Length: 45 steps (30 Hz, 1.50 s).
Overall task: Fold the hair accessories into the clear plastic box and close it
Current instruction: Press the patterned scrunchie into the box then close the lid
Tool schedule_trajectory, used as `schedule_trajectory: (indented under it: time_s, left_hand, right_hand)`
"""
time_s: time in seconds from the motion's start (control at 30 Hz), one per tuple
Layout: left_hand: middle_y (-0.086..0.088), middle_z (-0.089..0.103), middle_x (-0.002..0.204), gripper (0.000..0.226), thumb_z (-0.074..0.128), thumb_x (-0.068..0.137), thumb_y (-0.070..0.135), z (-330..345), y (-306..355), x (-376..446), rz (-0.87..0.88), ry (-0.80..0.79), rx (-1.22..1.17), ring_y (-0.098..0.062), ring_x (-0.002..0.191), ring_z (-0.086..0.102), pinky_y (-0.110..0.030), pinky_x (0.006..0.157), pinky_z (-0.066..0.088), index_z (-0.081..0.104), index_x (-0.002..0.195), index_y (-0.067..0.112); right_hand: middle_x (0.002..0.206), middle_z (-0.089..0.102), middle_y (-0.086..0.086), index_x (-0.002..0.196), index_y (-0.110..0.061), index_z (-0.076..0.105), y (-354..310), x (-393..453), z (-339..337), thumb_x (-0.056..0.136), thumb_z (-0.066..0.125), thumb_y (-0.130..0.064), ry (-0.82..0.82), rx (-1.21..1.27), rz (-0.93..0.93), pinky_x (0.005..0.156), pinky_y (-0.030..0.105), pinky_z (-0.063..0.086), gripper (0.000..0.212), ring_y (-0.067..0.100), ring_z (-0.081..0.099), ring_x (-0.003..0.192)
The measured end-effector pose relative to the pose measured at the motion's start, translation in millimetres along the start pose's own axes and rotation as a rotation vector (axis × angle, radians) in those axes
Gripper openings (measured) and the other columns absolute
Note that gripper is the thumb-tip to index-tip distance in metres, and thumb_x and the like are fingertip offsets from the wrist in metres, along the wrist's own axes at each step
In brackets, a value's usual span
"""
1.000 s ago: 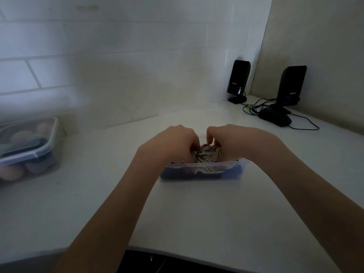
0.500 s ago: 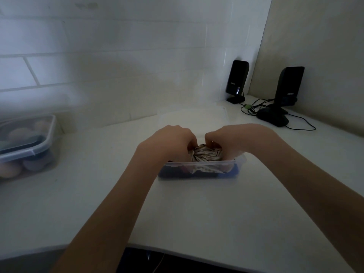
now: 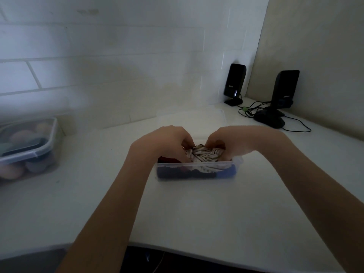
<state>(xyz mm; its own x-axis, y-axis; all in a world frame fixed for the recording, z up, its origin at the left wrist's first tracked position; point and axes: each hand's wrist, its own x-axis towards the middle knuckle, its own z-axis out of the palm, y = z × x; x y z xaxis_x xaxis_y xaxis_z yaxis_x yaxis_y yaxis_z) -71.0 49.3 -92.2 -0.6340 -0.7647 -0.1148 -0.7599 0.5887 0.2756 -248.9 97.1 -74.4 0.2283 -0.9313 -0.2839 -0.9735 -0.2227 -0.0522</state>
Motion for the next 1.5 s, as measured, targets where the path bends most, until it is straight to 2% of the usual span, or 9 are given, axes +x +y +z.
schedule_trajectory:
  time_s: [0.17, 0.33, 0.7, 0.9, 1.0, 1.1, 1.2, 1.37, 1.5]
  left_hand:
    - [0.005, 0.067, 0.113, 0.061, 0.083, 0.066, 0.026, -10, 3, -7, 0.014, 0.052, -0.112, -0.01, 0.094, 0.062, -0.024, 0.083, 0.05, 0.059, 0.122, 0.021]
    - [0.0, 0.067, 0.114, 0.052, 0.076, 0.069, 0.022, 3, 9, -3, 0.027, 0.105, 0.073, -0.015, 0.092, 0.06, -0.031, 0.086, 0.052, 0.062, 0.119, 0.02]
    - [0.005, 0.067, 0.113, 0.049, 0.078, 0.071, 0.014, 2, -7, -20, 0.076, 0.122, -0.239, -0.009, 0.101, 0.062, -0.025, 0.091, 0.05, 0.063, 0.117, 0.02]
    - [0.014, 0.067, 0.1, 0.04, 0.079, 0.071, 0.008, -13, -21, -40, 0.082, 0.24, -0.43, 0.002, 0.094, 0.064, -0.02, 0.077, 0.054, 0.067, 0.102, 0.029]
    - [0.008, 0.068, 0.092, 0.038, 0.076, 0.072, -0.001, -16, -29, -45, 0.035, 0.29, -0.332, -0.003, 0.084, 0.066, -0.018, 0.07, 0.054, 0.068, 0.101, 0.022]
    - [0.002, 0.067, 0.09, 0.038, 0.072, 0.072, -0.007, -15, -23, -43, -0.02, 0.255, -0.195, -0.013, 0.08, 0.067, -0.028, 0.072, 0.056, 0.068, 0.105, 0.013]
    - [0.001, 0.069, 0.092, 0.039, 0.069, 0.072, -0.004, -12, -16, -38, -0.056, 0.233, -0.055, -0.012, 0.077, 0.063, -0.026, 0.071, 0.052, 0.068, 0.107, 0.014]
    - [0.006, 0.071, 0.096, 0.034, 0.068, 0.072, 0.016, -3, -7, -31, -0.064, 0.209, 0.221, -0.015, 0.082, 0.062, -0.028, 0.067, 0.047, 0.068, 0.104, 0.028]
    - [0.004, 0.069, 0.095, 0.03, 0.068, 0.074, 0.034, 4, -7, -24, -0.07, 0.208, 0.343, -0.017, 0.08, 0.06, -0.027, 0.064, 0.038, 0.066, 0.104, 0.028]
  right_hand:
    - [0.119, 0.066, -0.005, 0.122, -0.023, 0.062, 5, -16, -6, 0.073, 0.074, -0.036, 0.112, 0.102, 0.084, 0.085, 0.026, 0.044, 0.052, 0.014, 0.06, 0.105]
    - [0.075, 0.057, -0.003, 0.1, -0.023, 0.065, -6, -8, 10, 0.076, 0.066, -0.031, 0.242, -0.228, 0.235, 0.074, 0.03, 0.029, 0.025, 0.019, 0.051, 0.077]
    - [0.111, 0.063, 0.003, 0.115, -0.024, 0.06, -2, -2, 7, 0.08, 0.063, -0.022, 0.057, -0.12, 0.29, 0.067, 0.028, 0.044, 0.036, 0.02, 0.062, 0.091]
    - [0.109, 0.066, -0.002, 0.111, -0.026, 0.061, 5, -14, -1, 0.071, 0.076, -0.022, 0.078, 0.112, 0.247, 0.084, 0.038, 0.056, 0.044, 0.019, 0.065, 0.094]
    - [0.097, 0.067, -0.009, 0.105, -0.03, 0.061, 2, -17, -5, 0.064, 0.083, -0.034, 0.248, 0.096, 0.233, 0.082, 0.039, 0.053, 0.046, 0.015, 0.062, 0.09]
    - [0.091, 0.066, -0.015, 0.103, -0.031, 0.065, -12, -8, -3, 0.066, 0.081, -0.033, 0.405, 0.203, 0.047, 0.071, 0.025, 0.049, 0.04, 0.001, 0.058, 0.078]
    - [0.092, 0.065, -0.015, 0.107, -0.028, 0.067, -30, 7, 7, 0.07, 0.077, -0.029, 0.352, 0.211, -0.103, 0.072, 0.019, 0.047, 0.039, 0.001, 0.06, 0.078]
    - [0.097, 0.071, -0.002, 0.109, -0.027, 0.068, -39, 24, 25, 0.078, 0.059, -0.033, 0.357, 0.058, -0.157, 0.073, 0.03, 0.049, 0.033, 0.019, 0.061, 0.082]
    - [0.097, 0.069, -0.004, 0.111, -0.029, 0.065, -40, 31, 23, 0.075, 0.066, -0.039, 0.307, -0.021, -0.143, 0.064, 0.025, 0.041, 0.036, 0.019, 0.059, 0.083]
